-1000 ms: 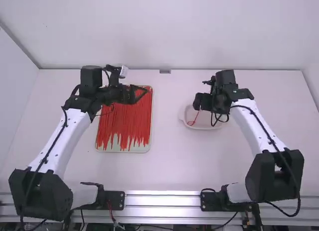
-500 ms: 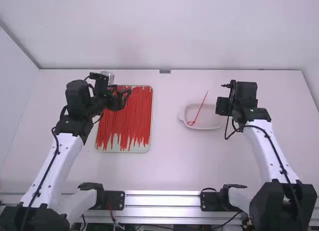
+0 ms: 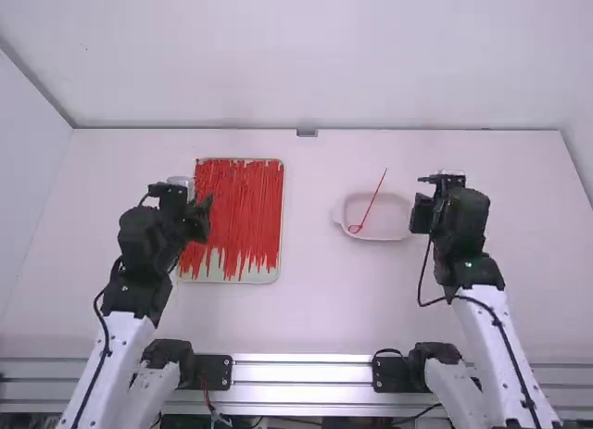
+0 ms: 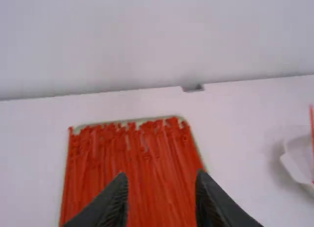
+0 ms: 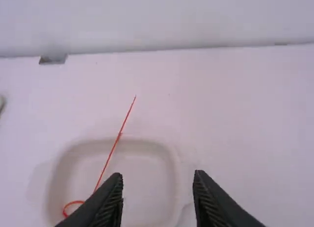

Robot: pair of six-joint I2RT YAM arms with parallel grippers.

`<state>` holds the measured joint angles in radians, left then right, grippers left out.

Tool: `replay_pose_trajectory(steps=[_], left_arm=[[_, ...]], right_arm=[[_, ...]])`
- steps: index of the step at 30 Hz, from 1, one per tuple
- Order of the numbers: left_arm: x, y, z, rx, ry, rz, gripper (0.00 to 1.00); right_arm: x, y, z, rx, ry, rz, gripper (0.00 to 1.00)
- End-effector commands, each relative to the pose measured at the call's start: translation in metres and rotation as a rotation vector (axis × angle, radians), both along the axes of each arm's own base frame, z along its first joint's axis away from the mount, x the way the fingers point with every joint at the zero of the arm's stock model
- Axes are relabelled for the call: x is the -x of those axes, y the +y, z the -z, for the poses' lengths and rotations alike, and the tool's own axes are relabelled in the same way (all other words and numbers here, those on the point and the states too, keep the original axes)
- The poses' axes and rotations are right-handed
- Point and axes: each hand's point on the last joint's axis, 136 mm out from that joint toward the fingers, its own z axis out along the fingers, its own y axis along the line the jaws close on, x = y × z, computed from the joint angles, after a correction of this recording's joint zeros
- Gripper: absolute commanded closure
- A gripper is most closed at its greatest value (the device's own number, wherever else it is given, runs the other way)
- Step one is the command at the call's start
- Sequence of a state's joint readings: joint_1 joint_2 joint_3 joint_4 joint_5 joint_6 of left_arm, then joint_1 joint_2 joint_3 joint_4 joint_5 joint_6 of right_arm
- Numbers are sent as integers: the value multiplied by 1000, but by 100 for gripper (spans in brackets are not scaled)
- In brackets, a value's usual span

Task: Fasten the cable tie

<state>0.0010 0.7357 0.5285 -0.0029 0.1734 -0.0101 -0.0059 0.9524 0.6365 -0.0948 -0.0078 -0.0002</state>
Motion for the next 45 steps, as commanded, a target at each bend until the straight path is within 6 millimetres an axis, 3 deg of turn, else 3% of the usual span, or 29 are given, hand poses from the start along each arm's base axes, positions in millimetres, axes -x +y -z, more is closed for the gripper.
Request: replay_pose_trajectory(steps=[1, 4, 16, 28, 31, 45], left_arm=[[7, 18, 6, -42, -15, -99, 70], [16, 29, 19, -61, -14, -158, 76], [46, 29, 73, -62, -14, -161, 100], [60, 29, 119, -62, -14, -161, 100], [60, 29, 113, -60, -47, -162, 100], [62, 29, 79, -47, -196, -166, 100]], right_arm=[[7, 1, 1, 4, -38, 1, 68], [14, 1, -1, 4, -96, 1, 74], [57, 1, 50, 4, -96, 1, 100], [83, 1, 100, 4, -96, 1, 100], [87, 1, 112, 4, -96, 1, 100], [84, 1, 71, 4, -275, 1, 100]])
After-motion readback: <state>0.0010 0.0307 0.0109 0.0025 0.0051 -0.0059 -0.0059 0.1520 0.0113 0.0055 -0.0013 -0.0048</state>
